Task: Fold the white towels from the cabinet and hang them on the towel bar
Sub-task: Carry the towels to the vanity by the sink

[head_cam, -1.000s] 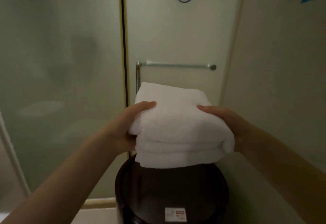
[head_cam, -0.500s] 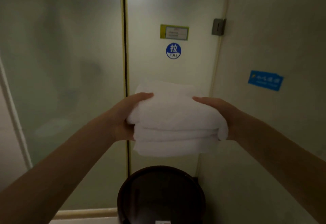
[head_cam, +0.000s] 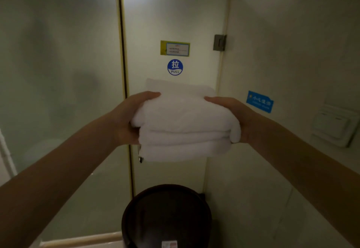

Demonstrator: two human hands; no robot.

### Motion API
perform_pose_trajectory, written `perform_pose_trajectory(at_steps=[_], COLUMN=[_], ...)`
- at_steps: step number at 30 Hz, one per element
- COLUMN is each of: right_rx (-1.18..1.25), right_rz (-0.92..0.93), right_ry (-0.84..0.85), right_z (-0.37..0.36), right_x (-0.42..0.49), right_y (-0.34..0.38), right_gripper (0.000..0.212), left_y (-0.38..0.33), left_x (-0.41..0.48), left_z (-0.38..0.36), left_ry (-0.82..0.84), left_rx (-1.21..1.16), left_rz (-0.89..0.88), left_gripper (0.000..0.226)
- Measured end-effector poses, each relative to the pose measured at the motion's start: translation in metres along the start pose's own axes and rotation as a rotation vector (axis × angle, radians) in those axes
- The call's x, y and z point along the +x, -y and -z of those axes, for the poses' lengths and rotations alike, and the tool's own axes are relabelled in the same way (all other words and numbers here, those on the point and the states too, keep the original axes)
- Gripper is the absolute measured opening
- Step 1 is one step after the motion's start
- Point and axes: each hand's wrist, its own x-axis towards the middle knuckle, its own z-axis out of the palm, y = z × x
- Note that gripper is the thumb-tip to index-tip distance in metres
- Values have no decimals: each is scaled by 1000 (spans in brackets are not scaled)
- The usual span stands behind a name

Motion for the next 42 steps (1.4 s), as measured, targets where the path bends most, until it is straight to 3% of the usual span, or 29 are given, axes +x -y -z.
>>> perform_pose_trajectory(at_steps=[13,18,26,33,42], right_rx=[-31,-75,-34,-31,2], right_rz=[51,67,5,-7,54], right_ry=[-91,-147,-180,-257,-335], right_z=[17,28,61,103,148], right_x=[55,79,113,137,123], right_y=[28,39,38,43,61], right_gripper=[29,29,31,29,28], left_y=[-49,-64,-64,-64,-66], left_x=[74,107,172,231,296], left_z=[36,51,65,56,19], left_ry=[155,219,281,315,485], left_rx=[48,35,57,32,43], left_rz=[-23,-22,12,-25,2], left_gripper=[23,39,27,22,25])
